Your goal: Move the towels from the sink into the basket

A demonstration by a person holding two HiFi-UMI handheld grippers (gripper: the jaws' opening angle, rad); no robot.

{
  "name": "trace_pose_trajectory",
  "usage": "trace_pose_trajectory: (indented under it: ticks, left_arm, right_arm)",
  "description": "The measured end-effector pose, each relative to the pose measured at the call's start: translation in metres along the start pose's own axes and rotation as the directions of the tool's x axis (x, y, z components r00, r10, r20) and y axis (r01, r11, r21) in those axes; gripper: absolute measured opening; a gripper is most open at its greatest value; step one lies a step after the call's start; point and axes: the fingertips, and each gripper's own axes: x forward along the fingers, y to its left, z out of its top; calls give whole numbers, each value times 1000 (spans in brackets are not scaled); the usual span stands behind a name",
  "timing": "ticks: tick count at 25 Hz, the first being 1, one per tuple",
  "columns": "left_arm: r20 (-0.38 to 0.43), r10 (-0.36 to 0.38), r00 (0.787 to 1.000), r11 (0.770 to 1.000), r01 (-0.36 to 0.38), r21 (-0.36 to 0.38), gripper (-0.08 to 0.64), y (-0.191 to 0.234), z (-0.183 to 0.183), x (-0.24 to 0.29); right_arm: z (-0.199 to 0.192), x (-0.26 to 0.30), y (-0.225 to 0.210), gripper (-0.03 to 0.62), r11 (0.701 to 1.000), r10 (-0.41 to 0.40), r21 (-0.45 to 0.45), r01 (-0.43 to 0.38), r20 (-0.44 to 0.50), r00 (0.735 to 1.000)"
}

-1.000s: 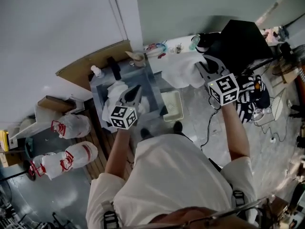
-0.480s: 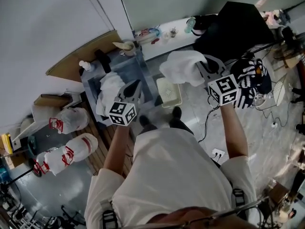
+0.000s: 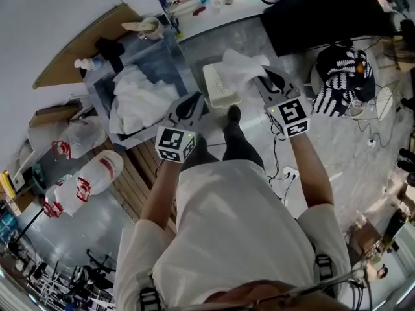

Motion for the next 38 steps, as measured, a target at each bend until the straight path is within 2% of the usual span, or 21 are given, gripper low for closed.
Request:
trace_pose_trajectory:
  ticks: [9, 14, 22, 24, 26, 30, 38]
  left_arm:
    - [-85, 25, 996, 998, -30, -55, 18, -29, -113, 60]
    - [-119, 30, 992, 994, -42, -97, 17, -40, -178, 93]
    - [-182, 100, 978, 983, -125, -133, 18, -36, -299, 142]
    - [-209, 128, 970, 982, -154, -111, 17, -32, -332, 153]
    - [-235, 143, 961, 982, -168, -92, 18, -29, -365, 162]
    - [-281, 148, 948, 977, -184, -107, 17, -17, -419, 181]
    - [-341, 140, 929, 974, -191, -121, 17, 3, -497, 200]
  right_arm:
    - [-132, 63, 11, 61, 990, 99, 113, -89, -92, 991]
    - [-206, 108, 18, 62, 983, 140, 134, -122, -137, 981]
    - [-331, 182, 35, 63, 963, 227, 190, -189, -205, 952]
    - [-361, 201, 39, 63, 959, 241, 202, -197, -222, 945]
    - [-392, 217, 44, 64, 955, 252, 220, -200, -242, 937]
    - [-452, 248, 54, 66, 950, 262, 245, -192, -292, 920]
    - [-563, 302, 65, 66, 936, 249, 332, -118, -387, 888]
